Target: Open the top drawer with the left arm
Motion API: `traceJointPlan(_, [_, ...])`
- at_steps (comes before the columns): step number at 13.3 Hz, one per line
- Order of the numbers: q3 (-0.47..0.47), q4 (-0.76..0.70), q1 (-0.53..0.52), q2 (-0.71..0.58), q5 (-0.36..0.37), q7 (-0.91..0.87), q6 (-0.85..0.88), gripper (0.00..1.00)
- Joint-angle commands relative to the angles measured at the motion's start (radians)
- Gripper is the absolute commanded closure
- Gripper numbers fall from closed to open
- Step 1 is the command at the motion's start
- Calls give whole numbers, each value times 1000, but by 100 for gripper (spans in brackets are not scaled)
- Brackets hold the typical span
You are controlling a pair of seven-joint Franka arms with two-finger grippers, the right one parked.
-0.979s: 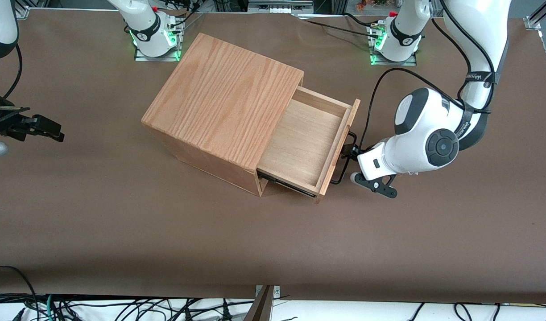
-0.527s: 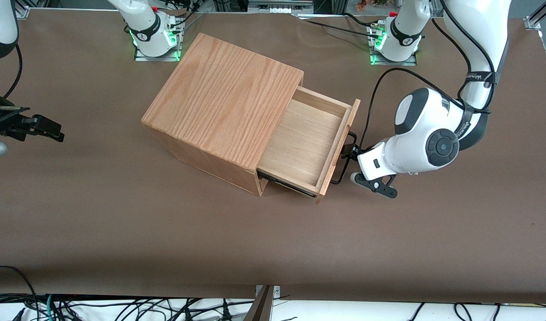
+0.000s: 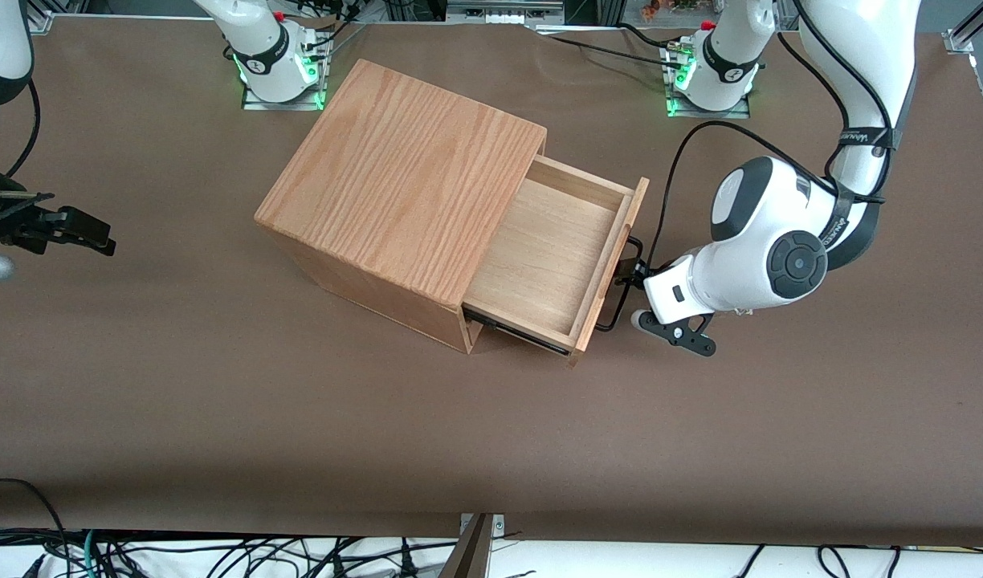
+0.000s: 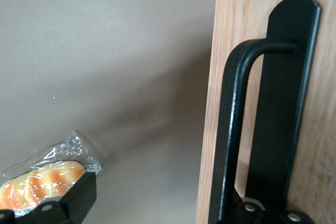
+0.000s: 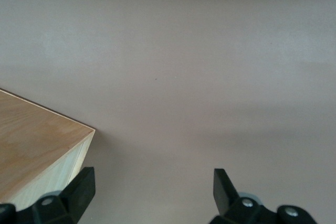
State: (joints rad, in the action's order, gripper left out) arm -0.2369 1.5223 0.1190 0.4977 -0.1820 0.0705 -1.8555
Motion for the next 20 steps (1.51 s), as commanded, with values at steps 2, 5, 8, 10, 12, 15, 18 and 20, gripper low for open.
traceJointPlan(2, [-1, -25, -9, -71, -59, -43, 81, 0])
traceJointPlan(5, [1, -60, -13, -73, -109, -43, 122, 0])
traceJointPlan(8, [7, -151, -22, -86, -100, -44, 261, 0])
traceJointPlan(10, [11, -180, -68, -122, -90, -41, 343, 0])
traceJointPlan(12, [14, -178, -126, -160, -80, -44, 369, 0])
traceJointPlan(15, [16, -177, -140, -226, 90, -52, 410, 0])
traceJointPlan(18, [18, -175, -144, -289, 194, -52, 452, 0])
traceJointPlan(20, [16, -178, -142, -301, 239, -43, 499, 0])
